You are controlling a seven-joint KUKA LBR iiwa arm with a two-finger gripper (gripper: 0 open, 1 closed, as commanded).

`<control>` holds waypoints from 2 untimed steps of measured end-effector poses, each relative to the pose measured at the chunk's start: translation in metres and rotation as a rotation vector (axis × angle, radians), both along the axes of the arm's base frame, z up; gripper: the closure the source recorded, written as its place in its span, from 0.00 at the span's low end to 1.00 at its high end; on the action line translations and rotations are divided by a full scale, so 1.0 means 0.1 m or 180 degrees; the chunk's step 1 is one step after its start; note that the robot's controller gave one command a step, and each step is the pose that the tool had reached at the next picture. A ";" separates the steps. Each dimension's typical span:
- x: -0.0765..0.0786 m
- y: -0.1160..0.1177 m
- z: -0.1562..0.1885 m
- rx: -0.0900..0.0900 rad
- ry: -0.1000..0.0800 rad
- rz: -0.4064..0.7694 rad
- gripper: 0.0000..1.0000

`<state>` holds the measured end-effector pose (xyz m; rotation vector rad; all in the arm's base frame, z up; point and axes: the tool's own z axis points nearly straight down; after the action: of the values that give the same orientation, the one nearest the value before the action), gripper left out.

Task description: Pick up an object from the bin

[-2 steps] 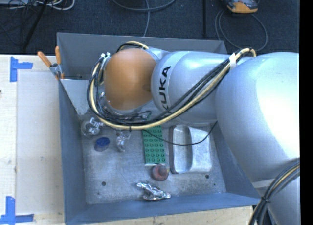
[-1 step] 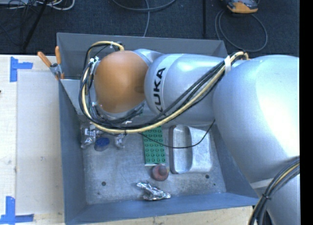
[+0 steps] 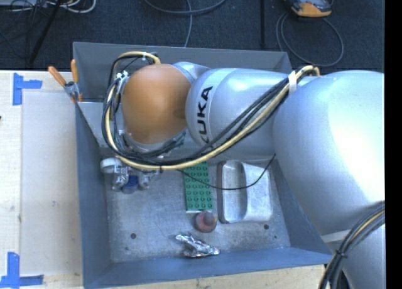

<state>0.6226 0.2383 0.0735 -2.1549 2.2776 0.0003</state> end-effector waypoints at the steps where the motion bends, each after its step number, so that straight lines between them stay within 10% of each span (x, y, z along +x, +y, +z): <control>1: 0.00 0.00 0.09 -0.0001 0.0011 -0.0019 1.00; 2: 0.01 0.01 0.37 -0.0002 0.0006 -0.0030 1.00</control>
Offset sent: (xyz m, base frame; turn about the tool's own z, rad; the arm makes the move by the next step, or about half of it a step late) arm -0.0002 -0.0001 0.0087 0.0000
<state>0.6232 0.2395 0.1109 -2.1452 2.2889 0.0016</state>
